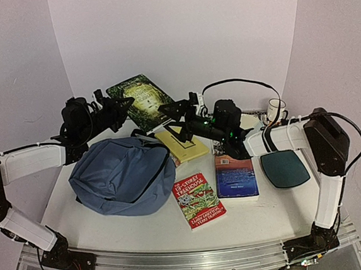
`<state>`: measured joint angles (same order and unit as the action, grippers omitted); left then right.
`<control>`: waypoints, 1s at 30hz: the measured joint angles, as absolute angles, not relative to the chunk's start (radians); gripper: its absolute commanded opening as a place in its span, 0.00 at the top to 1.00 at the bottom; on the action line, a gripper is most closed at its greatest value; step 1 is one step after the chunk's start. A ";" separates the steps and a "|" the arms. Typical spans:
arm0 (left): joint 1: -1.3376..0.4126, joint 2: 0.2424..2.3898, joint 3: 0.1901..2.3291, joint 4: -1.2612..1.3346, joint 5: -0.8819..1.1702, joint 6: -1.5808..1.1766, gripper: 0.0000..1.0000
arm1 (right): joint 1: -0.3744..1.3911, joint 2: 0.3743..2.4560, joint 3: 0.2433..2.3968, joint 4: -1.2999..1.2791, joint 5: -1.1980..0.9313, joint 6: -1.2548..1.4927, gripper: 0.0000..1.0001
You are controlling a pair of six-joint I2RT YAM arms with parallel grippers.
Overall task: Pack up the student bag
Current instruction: Pass from the left arm to the right
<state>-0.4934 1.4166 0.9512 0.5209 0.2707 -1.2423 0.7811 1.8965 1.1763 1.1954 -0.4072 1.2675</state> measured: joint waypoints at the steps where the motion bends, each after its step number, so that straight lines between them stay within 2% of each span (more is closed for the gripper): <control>1: -0.495 1.417 0.950 0.522 0.269 -1.243 1.00 | 0.782 1.901 1.183 1.201 -0.406 1.270 0.13; 2: -0.502 1.417 0.944 0.530 0.261 -1.252 1.00 | 0.782 1.915 1.207 1.215 -0.406 1.273 0.17; 4: -0.508 1.417 0.939 0.535 0.255 -1.258 1.00 | 0.783 1.922 1.226 1.229 -0.405 1.276 0.33; 5: -0.514 1.417 0.934 0.537 0.248 -1.261 1.00 | 0.783 1.925 1.240 1.237 -0.402 1.283 0.38; 7: -0.520 1.417 0.928 0.554 0.237 -1.274 1.00 | 0.783 1.930 1.252 1.239 -0.400 1.284 0.58; 9: -0.524 1.407 0.920 0.577 0.224 -1.284 1.00 | 0.782 1.943 1.264 1.242 -0.400 1.298 0.72; 10: -0.525 1.404 0.917 0.581 0.221 -1.283 1.00 | 0.781 1.947 1.267 1.242 -0.400 1.292 0.83; 12: -0.526 1.385 0.891 0.595 0.204 -1.281 0.91 | 0.781 1.962 1.274 1.251 -0.404 1.317 1.00; 13: -0.526 1.378 0.872 0.604 0.196 -1.284 0.87 | 0.782 1.964 1.275 1.258 -0.407 1.343 1.00; 16: -0.525 1.365 0.839 0.635 0.191 -1.279 0.65 | 0.786 1.964 1.275 1.258 -0.407 1.361 1.00; 21: -0.527 1.340 0.787 0.622 0.184 -1.172 0.45 | 0.784 1.964 1.259 1.233 -0.408 1.328 1.00; 25: -0.527 1.322 0.777 0.531 0.215 -1.036 0.36 | 0.762 1.954 1.206 1.234 -0.412 1.312 1.00; 30: -0.527 1.273 0.783 0.330 0.268 -0.804 0.31 | 0.701 1.924 1.142 1.185 -0.410 1.293 1.00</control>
